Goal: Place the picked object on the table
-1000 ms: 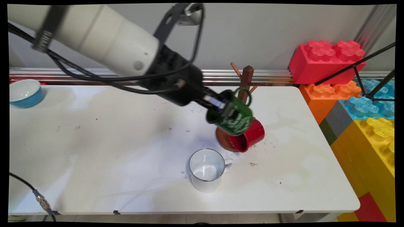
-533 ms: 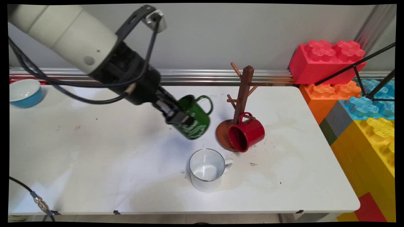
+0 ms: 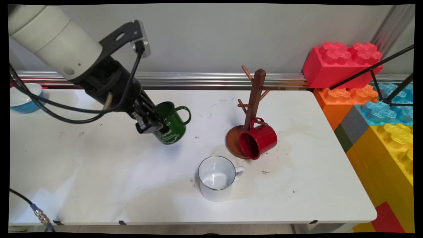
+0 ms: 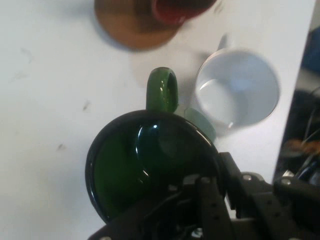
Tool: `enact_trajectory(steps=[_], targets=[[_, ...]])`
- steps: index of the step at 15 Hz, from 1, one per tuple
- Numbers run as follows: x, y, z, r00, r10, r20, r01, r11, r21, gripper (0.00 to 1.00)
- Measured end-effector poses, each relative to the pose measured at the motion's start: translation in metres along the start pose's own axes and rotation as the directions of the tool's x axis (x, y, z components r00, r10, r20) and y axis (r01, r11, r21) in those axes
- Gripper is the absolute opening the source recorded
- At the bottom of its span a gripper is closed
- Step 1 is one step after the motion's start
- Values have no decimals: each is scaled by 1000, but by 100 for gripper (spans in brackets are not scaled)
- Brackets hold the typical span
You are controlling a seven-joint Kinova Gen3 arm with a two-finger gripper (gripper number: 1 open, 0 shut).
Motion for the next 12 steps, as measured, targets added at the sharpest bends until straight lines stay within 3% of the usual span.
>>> enact_trajectory(steps=[6,12], targets=[[-5,-19,32,990,122,69,-127,989,81,0],[2,-42,77,972,206,111,-219,968,121,0]])
